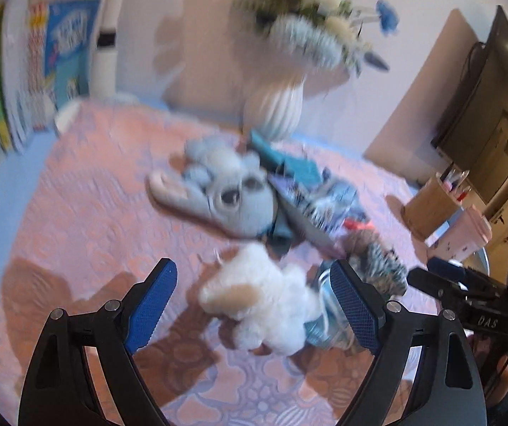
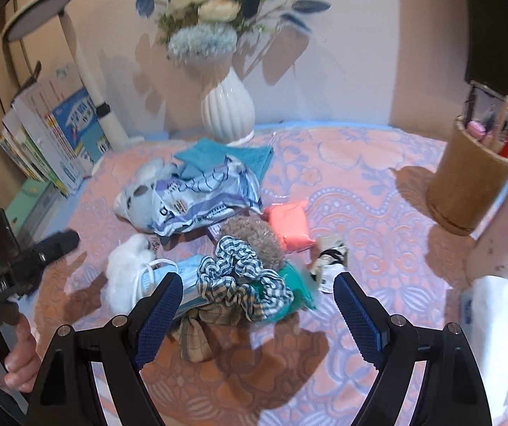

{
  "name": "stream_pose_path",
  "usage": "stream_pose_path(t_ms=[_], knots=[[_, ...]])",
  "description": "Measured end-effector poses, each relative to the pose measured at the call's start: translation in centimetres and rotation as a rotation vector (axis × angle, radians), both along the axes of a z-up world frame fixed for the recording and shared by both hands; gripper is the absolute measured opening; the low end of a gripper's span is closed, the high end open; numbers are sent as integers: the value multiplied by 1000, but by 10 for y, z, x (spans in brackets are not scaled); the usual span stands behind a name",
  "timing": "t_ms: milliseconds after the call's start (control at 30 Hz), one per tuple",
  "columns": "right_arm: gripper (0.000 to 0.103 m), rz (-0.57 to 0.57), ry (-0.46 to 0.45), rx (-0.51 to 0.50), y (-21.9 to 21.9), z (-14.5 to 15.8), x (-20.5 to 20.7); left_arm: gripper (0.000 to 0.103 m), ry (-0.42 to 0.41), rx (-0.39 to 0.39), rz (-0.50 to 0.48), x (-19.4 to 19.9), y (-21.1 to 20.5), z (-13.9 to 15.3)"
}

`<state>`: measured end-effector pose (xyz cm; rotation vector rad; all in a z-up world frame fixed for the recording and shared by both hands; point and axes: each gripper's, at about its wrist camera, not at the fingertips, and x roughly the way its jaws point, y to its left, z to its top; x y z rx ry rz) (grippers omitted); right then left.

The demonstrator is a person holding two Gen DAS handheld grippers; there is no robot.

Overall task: Organize books
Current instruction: 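Grasp the white plush toy with left gripper while right gripper grasps the plaid scrunchie, then lift the plush toy and scrunchie up from the pile with both grippers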

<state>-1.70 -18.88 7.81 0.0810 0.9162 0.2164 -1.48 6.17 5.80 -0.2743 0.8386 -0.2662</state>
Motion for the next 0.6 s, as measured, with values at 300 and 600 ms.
stream_pose_path(t_ms=[300,600], knots=[[86,-1,75,-11,12,-34,32,87,110,-13,-45,16,-21,-40],[46,9,68,-59,19,-43,36,63,95,19,-36,15,-26,-45]])
